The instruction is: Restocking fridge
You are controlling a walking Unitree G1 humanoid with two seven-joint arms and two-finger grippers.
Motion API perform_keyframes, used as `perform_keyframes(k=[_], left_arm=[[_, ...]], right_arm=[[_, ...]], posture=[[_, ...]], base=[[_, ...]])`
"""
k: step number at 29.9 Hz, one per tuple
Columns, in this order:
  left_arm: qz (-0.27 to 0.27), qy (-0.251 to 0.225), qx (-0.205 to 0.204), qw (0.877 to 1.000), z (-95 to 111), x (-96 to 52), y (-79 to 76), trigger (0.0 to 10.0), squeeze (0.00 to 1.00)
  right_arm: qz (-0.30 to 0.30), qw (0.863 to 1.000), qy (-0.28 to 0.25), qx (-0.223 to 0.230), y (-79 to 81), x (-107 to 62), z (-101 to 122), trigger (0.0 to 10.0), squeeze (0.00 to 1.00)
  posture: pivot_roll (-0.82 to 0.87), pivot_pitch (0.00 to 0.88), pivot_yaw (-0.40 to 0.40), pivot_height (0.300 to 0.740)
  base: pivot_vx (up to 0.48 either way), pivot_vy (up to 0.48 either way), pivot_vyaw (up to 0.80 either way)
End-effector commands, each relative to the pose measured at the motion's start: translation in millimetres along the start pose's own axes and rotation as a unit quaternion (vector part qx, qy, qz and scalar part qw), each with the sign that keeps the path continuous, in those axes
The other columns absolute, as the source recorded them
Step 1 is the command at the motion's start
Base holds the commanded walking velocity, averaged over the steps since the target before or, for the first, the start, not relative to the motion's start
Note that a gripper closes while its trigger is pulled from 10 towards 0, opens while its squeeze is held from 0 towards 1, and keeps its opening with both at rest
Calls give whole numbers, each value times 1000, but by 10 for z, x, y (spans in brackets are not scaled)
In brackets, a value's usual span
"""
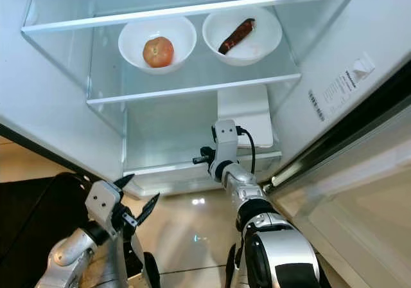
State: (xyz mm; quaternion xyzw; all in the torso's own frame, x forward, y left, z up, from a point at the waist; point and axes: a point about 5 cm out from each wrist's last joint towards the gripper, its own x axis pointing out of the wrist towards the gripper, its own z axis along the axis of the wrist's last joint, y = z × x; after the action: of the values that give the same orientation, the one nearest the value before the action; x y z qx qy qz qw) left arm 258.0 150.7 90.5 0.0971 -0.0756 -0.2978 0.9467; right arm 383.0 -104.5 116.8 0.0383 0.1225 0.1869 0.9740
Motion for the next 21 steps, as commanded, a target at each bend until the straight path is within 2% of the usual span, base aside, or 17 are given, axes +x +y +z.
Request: perform_keyframes(k=[1,8,10,13,16,18,21], left_arm=[[-7,22,-4,1000,-62,-101,-22,10000,0],[-16,25,0,1000,-41,-130,-51,10000,0],[-19,29,0,999,-21,-138,-63,10000,0],[-19,30,0,999,-17,-135,-62,10000,0],[-19,30,-1,999,-13,-133,-61,10000,0],[-21,32,0,999,-7,-126,-64,10000,0],[-22,32,-1,999,-1,-105,-74,10000,0]], right_arm=[[-8,1000,24,6,3,-12,-109,10000,0],[-63,998,21,7,-80,-8,-47,10000,0],[-107,993,40,-21,-157,-31,-81,10000,0],[-130,990,51,-33,-210,-52,-108,10000,0],[-138,988,53,-33,-228,-59,-113,10000,0],[-156,986,48,-11,-287,-78,-106,10000,0],[-169,985,43,-3,-330,-92,-91,10000,0]], posture=[[191,508,50,317],[203,515,55,317],[206,513,56,317],[206,510,55,317],[206,510,55,317],[206,504,55,317],[200,499,53,317]], base=[[0,0,0],[0,0,0],[0,0,0],[0,0,0],[0,0,0],[0,0,0],[0,0,0]])
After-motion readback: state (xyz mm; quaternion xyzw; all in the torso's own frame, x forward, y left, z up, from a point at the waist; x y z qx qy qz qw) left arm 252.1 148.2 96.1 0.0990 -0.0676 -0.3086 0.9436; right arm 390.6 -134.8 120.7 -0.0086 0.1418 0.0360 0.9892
